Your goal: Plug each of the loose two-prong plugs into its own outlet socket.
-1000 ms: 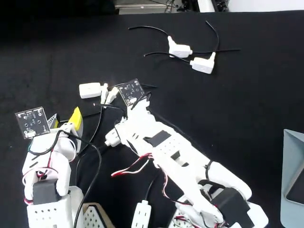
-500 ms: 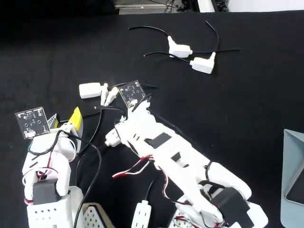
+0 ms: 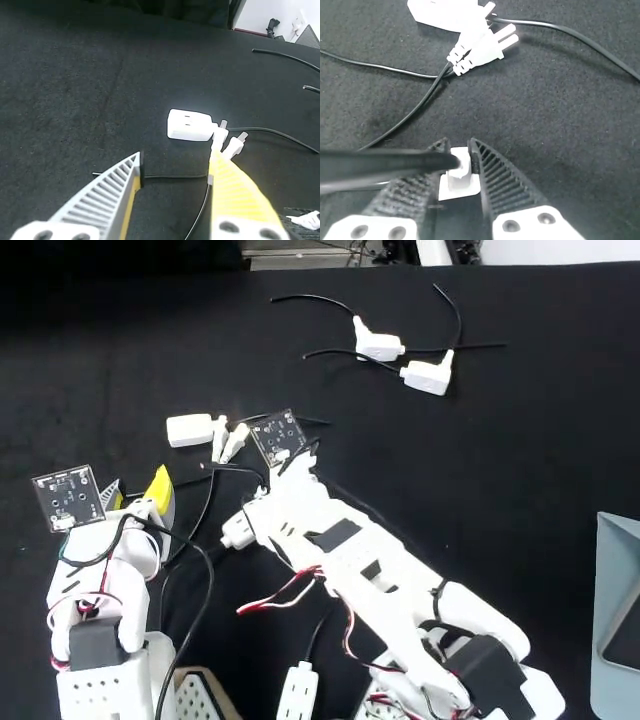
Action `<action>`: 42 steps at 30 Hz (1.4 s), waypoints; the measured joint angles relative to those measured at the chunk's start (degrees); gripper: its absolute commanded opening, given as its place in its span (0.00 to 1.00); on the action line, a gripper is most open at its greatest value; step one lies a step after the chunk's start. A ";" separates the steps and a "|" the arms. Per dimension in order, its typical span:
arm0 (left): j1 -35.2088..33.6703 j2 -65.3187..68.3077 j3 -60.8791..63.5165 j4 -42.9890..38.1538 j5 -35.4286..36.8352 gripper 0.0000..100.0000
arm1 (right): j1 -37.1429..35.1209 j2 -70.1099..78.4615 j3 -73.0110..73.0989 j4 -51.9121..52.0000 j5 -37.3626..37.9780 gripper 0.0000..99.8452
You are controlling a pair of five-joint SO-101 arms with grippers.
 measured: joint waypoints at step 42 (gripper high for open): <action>7.82 0.00 6.42 -12.04 0.00 0.22 | -3.43 -17.58 11.08 -1.41 6.59 0.01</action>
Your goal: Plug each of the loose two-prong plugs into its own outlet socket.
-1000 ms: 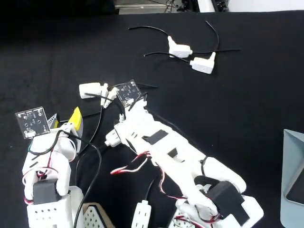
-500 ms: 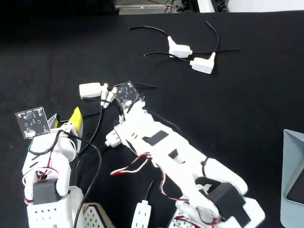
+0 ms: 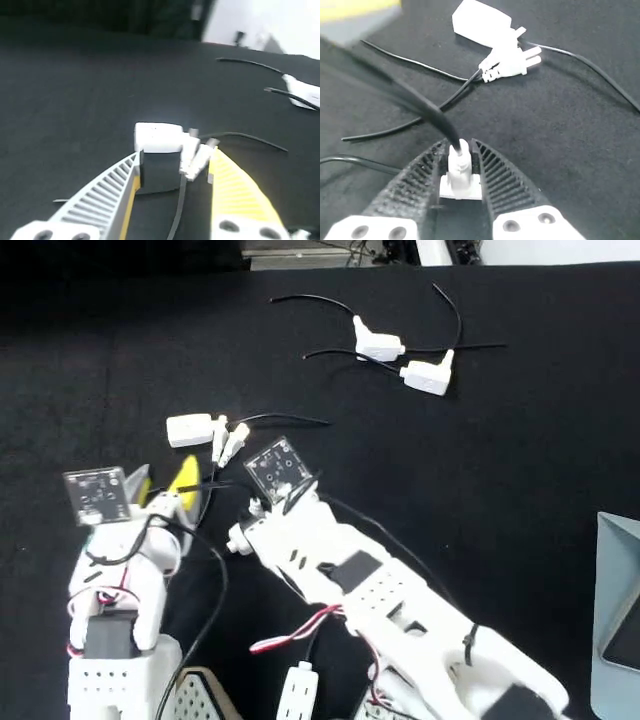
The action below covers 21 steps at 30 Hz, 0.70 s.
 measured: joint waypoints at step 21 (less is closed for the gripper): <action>19.08 -0.44 -1.93 10.90 -19.08 0.22 | -2.02 -2.20 2.29 1.85 0.26 0.01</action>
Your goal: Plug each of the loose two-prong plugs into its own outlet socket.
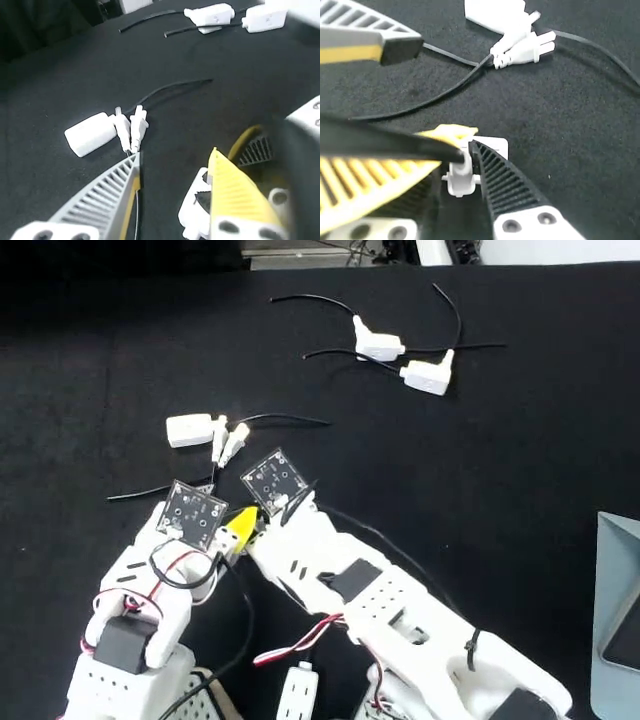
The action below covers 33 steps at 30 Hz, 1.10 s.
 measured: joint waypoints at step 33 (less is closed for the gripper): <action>-20.04 0.44 0.09 0.26 9.23 0.22 | 7.65 12.48 -4.57 -5.98 -1.49 0.01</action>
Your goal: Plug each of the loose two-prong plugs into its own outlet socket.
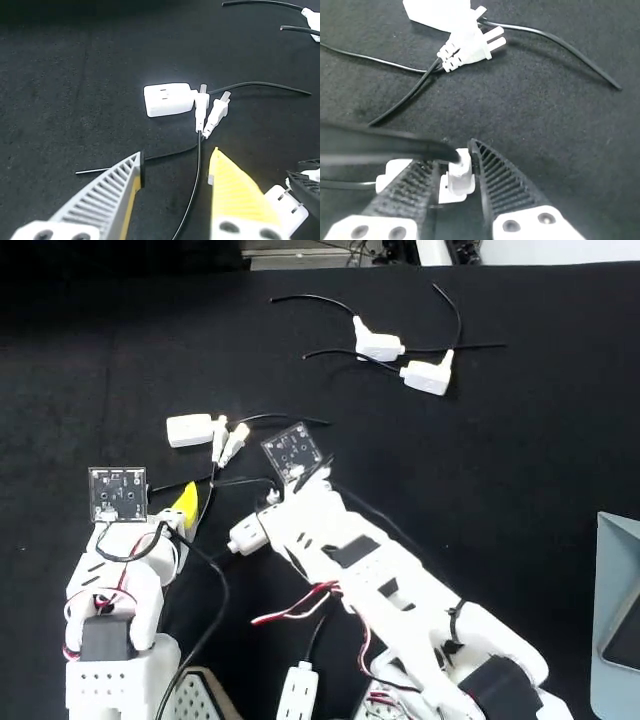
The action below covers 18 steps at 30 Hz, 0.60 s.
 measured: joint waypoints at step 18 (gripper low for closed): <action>-1.14 0.00 0.00 0.00 0.09 0.22 | -1.41 0.00 -0.62 2.20 -3.08 0.01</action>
